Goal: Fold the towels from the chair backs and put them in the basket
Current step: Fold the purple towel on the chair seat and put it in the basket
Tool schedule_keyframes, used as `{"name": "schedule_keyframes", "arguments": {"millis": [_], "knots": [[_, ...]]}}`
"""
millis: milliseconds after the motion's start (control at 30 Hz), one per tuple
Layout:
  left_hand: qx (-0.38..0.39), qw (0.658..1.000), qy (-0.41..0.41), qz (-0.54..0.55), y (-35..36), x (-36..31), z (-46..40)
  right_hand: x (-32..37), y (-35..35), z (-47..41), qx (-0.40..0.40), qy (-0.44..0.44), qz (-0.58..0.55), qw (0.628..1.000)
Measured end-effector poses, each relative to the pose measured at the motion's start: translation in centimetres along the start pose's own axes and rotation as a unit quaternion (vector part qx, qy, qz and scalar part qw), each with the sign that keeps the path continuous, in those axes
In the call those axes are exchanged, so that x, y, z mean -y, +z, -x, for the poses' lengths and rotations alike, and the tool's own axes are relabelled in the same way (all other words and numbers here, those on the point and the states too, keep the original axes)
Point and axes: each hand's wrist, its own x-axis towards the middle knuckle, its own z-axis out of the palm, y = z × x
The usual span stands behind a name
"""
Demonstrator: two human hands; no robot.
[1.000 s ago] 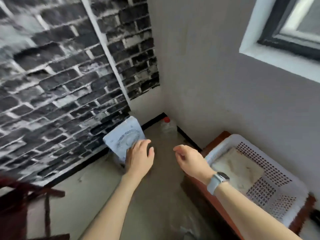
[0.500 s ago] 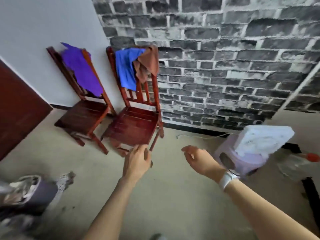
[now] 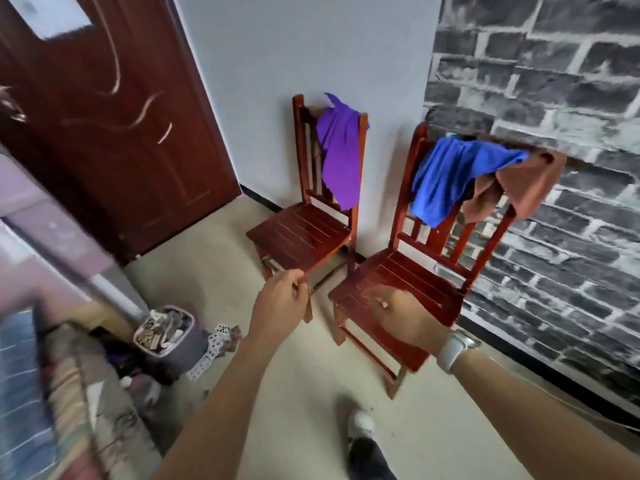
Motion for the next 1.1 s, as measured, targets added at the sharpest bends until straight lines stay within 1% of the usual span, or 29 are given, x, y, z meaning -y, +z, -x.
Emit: {"name": "schedule_keyframes", "arguments": {"millis": [133,200,267,367,567,633,767,900,967,1033,1100], "knots": [[-0.024,1.000,0.016,-0.008,-1.3,2.1,-10.2,1.6,-1.3,-11.5,-0.015,-0.040,-0.022,0.999],[-0.029,1.000,0.008,-0.006,-2.1,2.6,-16.0,2.4,-2.5,-17.6,-0.016,-0.043,-0.033,0.998],[-0.030,1.000,0.010,-0.001,-3.0,3.0,-21.8,3.4,-4.0,-23.7,-0.041,-0.046,-0.047,0.997],[-0.026,0.999,0.019,0.007,-4.0,3.7,-29.0,4.6,-5.7,-31.3,-0.094,-0.040,-0.060,0.993],[-0.019,0.999,0.038,0.013,-3.1,5.6,-41.2,4.1,-7.9,-43.5,-0.142,0.005,-0.070,0.987],[-0.004,0.998,0.063,0.009,-2.0,6.0,-45.4,3.3,-8.7,-46.8,-0.166,0.025,-0.052,0.984],[0.040,0.993,0.101,0.038,1.3,6.5,-53.7,1.4,-10.5,-53.1,-0.206,0.058,-0.016,0.977],[0.113,0.980,0.148,0.064,5.6,7.5,-62.5,0.0,-12.0,-60.0,-0.251,0.117,0.068,0.959],[0.143,0.970,0.184,0.065,7.4,8.1,-66.1,-0.4,-12.9,-63.1,-0.250,0.165,0.144,0.943],[0.173,0.957,0.226,0.050,9.0,8.6,-69.4,-1.0,-13.9,-65.7,-0.226,0.217,0.215,0.925],[0.209,0.939,0.273,0.031,10.5,8.6,-72.5,-1.7,-14.8,-67.7,-0.188,0.263,0.241,0.915]]}}
